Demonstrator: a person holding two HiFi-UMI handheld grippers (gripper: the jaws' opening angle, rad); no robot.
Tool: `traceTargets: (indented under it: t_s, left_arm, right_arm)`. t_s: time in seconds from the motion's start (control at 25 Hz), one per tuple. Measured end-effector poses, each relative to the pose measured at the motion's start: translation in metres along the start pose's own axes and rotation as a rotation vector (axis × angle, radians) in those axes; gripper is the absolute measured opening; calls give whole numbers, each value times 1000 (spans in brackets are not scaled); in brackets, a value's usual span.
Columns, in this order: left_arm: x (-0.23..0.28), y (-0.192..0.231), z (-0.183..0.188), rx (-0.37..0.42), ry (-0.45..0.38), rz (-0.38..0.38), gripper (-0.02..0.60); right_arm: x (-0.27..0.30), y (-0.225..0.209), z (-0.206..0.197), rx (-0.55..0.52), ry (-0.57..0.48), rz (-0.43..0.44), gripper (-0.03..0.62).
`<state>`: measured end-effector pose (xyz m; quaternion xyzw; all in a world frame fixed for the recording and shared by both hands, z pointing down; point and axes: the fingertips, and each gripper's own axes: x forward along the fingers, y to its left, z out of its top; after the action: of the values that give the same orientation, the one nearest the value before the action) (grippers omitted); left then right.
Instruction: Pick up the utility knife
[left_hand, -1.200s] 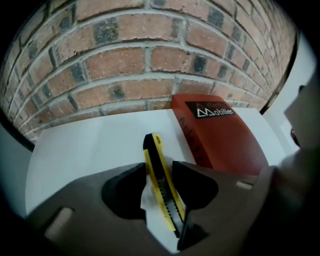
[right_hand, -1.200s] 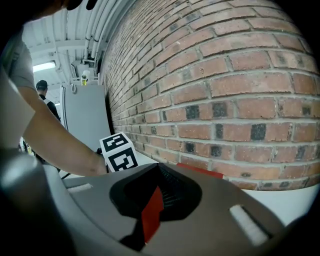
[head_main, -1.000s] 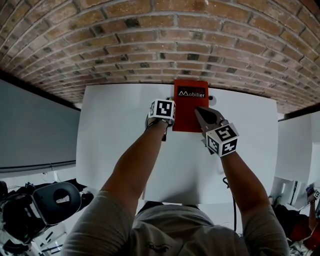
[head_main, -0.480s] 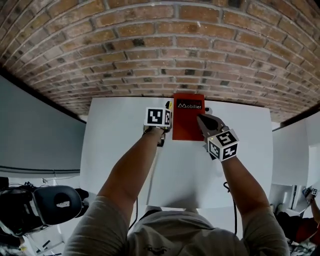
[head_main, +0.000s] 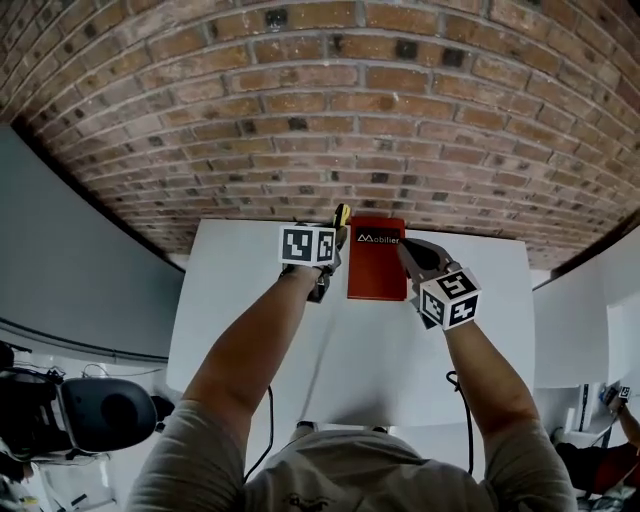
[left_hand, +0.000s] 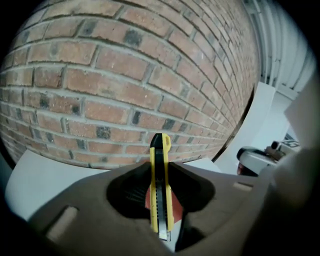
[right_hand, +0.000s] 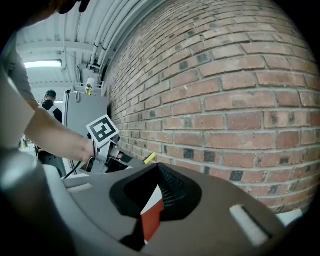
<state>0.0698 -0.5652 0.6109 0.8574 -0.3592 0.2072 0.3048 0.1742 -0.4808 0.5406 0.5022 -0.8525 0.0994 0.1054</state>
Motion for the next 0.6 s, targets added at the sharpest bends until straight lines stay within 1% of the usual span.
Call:
traceTargets:
  t_s: [0.12, 0.36, 0.6]
  left_arm:
    - [-23, -19, 23, 22, -58, -40, 118]
    - [-70, -59, 66, 73, -157, -115, 118]
    - [-120, -104, 113, 140, -278, -215, 118]
  right_arm:
    - [-11, 7, 21, -16, -22, 0, 9]
    - [-35, 14, 62, 0, -61, -6, 9]
    - [-61, 15, 112, -7, -82, -22, 9]
